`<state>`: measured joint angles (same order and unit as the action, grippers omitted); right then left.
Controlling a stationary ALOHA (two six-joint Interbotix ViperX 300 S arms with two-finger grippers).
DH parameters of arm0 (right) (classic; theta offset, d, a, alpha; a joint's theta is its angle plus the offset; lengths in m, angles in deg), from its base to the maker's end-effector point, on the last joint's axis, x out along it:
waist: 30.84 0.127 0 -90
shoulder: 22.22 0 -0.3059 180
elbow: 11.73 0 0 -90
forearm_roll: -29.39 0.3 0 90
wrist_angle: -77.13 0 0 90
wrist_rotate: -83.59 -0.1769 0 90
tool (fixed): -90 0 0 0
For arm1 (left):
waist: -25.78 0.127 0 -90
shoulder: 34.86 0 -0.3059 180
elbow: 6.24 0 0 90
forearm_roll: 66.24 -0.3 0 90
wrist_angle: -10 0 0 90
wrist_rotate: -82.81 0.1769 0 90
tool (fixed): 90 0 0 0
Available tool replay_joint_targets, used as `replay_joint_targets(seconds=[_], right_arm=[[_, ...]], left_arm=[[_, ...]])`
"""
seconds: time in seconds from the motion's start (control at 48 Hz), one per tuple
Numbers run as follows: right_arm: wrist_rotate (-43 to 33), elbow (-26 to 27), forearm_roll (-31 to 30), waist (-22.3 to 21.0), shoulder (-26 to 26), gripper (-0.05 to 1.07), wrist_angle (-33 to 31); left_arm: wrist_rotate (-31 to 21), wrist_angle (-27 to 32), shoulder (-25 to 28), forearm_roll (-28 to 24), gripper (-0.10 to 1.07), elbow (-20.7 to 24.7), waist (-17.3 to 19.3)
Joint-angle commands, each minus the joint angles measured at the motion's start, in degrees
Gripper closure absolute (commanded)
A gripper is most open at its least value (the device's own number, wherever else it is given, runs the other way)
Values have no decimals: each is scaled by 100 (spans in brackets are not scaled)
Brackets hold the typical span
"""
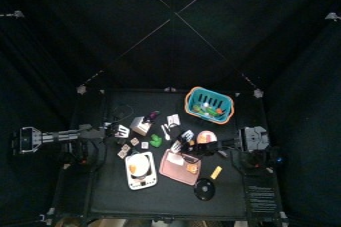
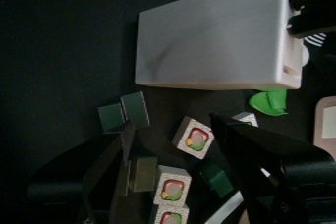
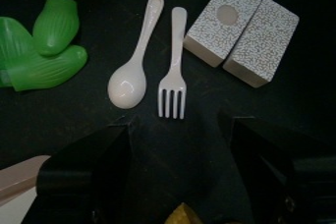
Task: Grab carot bottom
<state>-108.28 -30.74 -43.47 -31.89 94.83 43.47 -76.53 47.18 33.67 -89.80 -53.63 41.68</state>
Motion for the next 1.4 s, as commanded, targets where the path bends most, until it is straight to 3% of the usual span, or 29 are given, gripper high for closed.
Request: replay_joint_targets(seconds=[0.0, 0.146, 0.375, 0.688, 1.042, 1.375], right_arm=[[-9, 105, -18, 0, -158, 8, -9], [-9, 132, -26, 0, -158, 8, -9], [-9, 141, -18, -18, -149, 8, 0], [-9, 185, -18, -35, -123, 8, 53], [0, 466, -44, -44, 97, 8, 202], [0, 510, -79, -44, 141, 8, 272]], left_arm=[[35, 0, -88, -26, 2, 141, -176], [431, -9, -272, -18, 2, 431, -729], [1767, 158, -105, 35, 2, 1116, -1872], [3357, 246, 18, 1283, 2, 1415, -2725], [5036, 475, 439, 2531, 2, 1670, -2900], [5897, 1028, 940, 2566, 2, 1661, -2900]])
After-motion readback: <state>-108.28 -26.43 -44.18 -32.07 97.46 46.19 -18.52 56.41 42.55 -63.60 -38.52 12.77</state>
